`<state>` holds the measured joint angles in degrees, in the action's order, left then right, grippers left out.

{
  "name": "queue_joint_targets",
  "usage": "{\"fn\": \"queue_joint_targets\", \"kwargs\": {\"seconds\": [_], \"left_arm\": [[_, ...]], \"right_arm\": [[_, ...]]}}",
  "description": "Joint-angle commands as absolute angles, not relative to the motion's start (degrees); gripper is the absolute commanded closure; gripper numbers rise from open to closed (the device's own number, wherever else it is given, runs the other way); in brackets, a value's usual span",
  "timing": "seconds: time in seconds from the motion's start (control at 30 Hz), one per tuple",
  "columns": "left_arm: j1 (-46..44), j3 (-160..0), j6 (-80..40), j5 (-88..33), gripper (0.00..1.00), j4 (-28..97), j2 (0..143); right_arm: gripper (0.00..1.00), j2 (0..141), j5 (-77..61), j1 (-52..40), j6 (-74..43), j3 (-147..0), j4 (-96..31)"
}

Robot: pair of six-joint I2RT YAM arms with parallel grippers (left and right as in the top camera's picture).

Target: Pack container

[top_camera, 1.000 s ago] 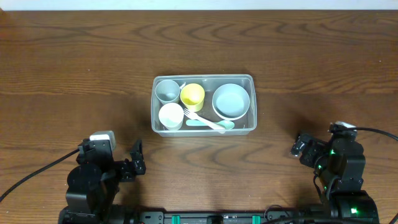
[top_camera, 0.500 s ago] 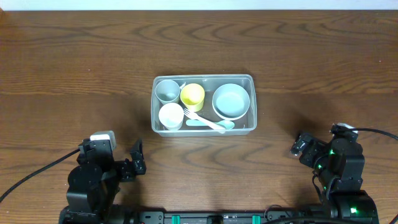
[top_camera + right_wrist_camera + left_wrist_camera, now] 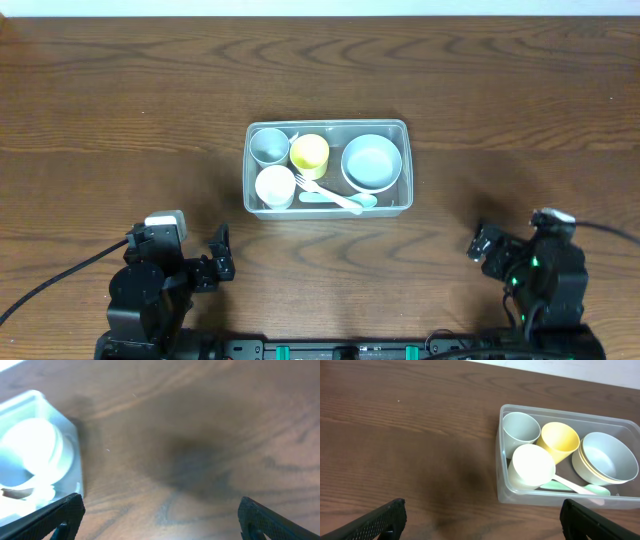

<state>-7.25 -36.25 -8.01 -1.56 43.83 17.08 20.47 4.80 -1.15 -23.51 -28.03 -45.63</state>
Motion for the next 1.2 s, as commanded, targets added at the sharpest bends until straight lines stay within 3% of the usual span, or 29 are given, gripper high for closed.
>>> {"fn": "queue_joint_targets", "kwargs": {"seconds": [0.0,0.27,0.5,0.67,1.17], "left_arm": [[-7.3,-36.3,-8.9,-2.1,0.02,43.9,16.8],[-7.3,-36.3,-8.9,-2.1,0.02,43.9,16.8],[-7.3,-36.3,-8.9,-2.1,0.02,43.9,16.8],[-7.3,-36.3,-8.9,-2.1,0.02,43.9,16.8],[-7.3,-36.3,-8.9,-2.1,0.02,43.9,16.8]], "right_arm": [[0.01,12.6,2.7,-2.0,-17.3,-24.1,-44.3],[0.01,1.4,-4.4,-3.1,-9.9,-11.0,-21.6],[0.01,0.3,-4.6,-3.5,-2.1,-3.7,-1.0],[0.01,0.3,-5.0,-4.9,9.0,-2.9,-2.3],[0.01,0.3,-6.5,-4.9,8.8,-0.5,-4.0]]}}
